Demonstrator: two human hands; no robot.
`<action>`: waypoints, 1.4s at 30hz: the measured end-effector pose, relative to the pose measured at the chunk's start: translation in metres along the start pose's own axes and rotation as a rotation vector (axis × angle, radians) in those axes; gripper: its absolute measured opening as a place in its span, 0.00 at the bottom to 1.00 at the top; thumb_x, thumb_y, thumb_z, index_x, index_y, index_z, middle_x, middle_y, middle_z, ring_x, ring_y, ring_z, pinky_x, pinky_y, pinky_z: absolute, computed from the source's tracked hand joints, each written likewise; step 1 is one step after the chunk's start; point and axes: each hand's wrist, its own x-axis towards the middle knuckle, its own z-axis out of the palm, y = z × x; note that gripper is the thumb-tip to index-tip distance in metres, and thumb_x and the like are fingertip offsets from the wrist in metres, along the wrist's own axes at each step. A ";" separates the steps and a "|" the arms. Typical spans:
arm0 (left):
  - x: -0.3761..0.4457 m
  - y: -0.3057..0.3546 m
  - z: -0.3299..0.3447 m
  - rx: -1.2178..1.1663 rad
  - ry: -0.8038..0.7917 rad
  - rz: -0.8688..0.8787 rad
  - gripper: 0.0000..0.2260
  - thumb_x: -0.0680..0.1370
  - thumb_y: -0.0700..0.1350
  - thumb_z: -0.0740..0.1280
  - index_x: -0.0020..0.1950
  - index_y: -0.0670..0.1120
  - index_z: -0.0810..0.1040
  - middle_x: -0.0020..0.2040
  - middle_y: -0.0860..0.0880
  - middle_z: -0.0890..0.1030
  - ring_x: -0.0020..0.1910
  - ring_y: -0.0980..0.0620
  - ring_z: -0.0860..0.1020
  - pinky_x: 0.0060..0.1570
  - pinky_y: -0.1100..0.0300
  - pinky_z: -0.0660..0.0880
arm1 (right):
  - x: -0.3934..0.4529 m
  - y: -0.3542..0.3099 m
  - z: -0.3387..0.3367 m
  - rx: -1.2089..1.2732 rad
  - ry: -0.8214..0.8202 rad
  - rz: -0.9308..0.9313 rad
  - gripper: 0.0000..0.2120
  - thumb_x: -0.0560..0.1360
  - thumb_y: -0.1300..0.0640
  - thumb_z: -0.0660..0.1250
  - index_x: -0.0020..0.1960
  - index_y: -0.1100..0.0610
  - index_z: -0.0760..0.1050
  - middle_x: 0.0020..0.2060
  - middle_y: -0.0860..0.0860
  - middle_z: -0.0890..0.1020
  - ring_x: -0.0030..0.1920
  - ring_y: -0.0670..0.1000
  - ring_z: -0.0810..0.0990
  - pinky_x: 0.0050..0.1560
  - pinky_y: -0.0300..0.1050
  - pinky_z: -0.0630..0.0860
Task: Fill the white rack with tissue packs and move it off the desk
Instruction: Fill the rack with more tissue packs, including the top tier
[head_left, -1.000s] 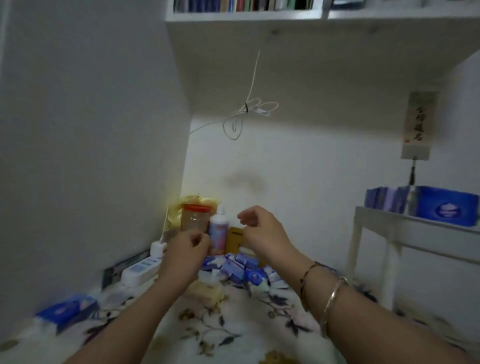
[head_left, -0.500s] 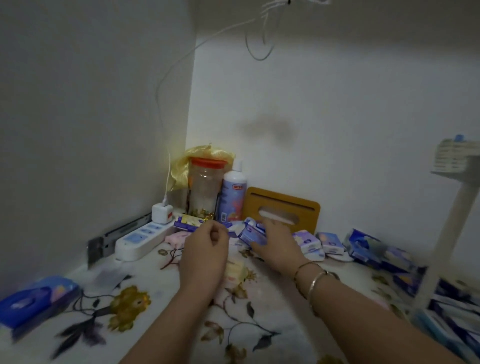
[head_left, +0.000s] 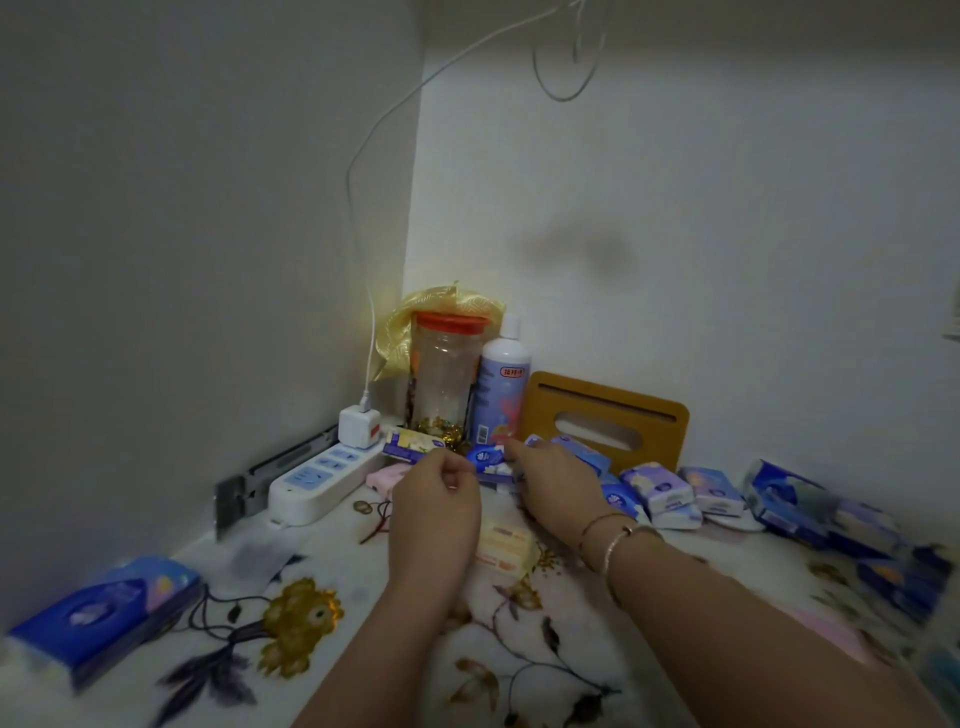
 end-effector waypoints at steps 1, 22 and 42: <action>0.001 -0.001 0.000 -0.012 -0.007 -0.018 0.06 0.78 0.41 0.62 0.48 0.47 0.79 0.45 0.50 0.81 0.47 0.52 0.78 0.46 0.58 0.73 | -0.002 0.001 -0.002 0.032 0.012 -0.004 0.19 0.76 0.61 0.61 0.66 0.52 0.67 0.55 0.57 0.76 0.54 0.60 0.75 0.41 0.52 0.74; -0.001 0.005 -0.002 -0.367 -0.054 -0.110 0.12 0.82 0.41 0.58 0.65 0.47 0.67 0.62 0.46 0.76 0.57 0.46 0.77 0.57 0.48 0.76 | -0.053 -0.006 -0.085 1.431 0.189 0.362 0.12 0.76 0.71 0.61 0.56 0.59 0.73 0.43 0.53 0.81 0.37 0.45 0.81 0.30 0.35 0.77; -0.023 0.011 0.002 -0.399 -0.344 -0.146 0.15 0.80 0.44 0.63 0.65 0.47 0.66 0.54 0.45 0.79 0.44 0.52 0.80 0.38 0.61 0.77 | -0.076 0.042 -0.056 0.173 -0.121 0.494 0.28 0.74 0.40 0.65 0.66 0.54 0.64 0.62 0.58 0.70 0.64 0.61 0.68 0.60 0.51 0.68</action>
